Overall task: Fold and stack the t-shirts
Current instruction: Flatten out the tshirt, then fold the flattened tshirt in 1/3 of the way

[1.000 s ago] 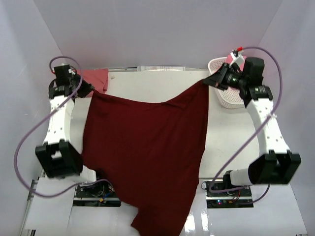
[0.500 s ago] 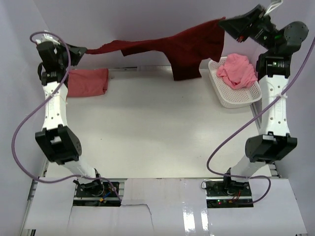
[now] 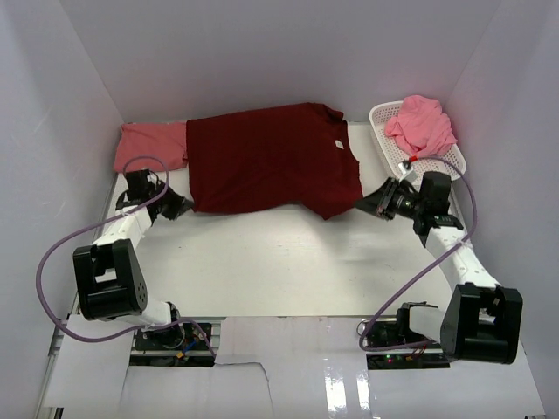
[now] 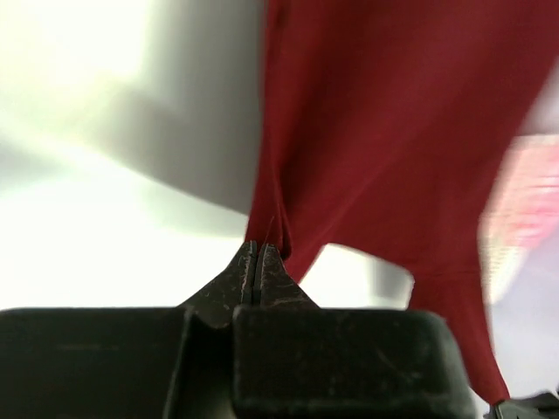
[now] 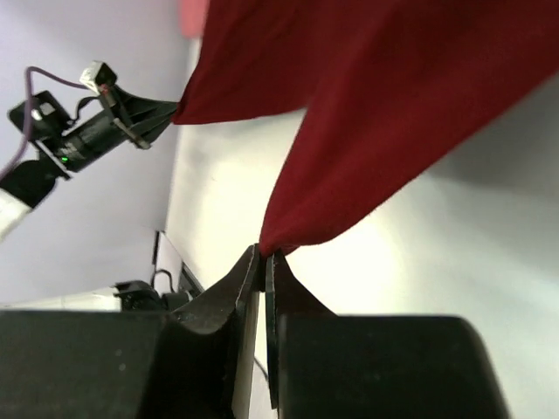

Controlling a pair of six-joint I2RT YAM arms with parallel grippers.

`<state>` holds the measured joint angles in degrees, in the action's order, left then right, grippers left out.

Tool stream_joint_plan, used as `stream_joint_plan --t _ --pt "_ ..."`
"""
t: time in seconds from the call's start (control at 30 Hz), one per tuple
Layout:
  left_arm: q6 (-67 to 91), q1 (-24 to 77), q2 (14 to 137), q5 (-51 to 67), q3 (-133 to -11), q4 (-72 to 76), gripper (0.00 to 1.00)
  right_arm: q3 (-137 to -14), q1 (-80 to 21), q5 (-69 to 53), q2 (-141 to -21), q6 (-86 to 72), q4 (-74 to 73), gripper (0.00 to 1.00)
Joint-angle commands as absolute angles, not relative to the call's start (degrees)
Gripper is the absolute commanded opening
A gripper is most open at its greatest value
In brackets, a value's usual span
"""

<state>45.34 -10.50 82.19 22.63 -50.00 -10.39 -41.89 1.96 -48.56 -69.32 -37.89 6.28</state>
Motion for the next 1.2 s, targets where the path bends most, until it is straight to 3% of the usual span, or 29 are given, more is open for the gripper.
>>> stream_joint_plan --t 0.0,0.27,0.6,0.93,1.17 --pt "39.6 -10.4 80.8 18.0 -49.0 -24.4 0.00 -37.8 1.6 -44.0 -61.3 -28.1 -10.7 0.08" --pt "37.4 -10.3 77.4 13.0 -43.6 -40.5 0.00 -26.9 1.5 -38.1 -47.3 -22.9 -31.6 0.08" --pt "39.9 -10.1 68.8 11.2 -42.4 -46.8 0.00 -20.7 1.5 -34.0 -35.5 -22.6 -39.4 0.08" --pt "39.4 -10.1 77.8 8.2 -46.0 -45.9 0.00 -36.2 1.5 -27.2 -43.8 -19.5 -38.8 0.08" --pt "39.3 -10.1 81.6 7.9 -49.6 -43.0 0.00 -44.1 1.5 -29.3 -53.3 -17.6 -34.2 0.08"
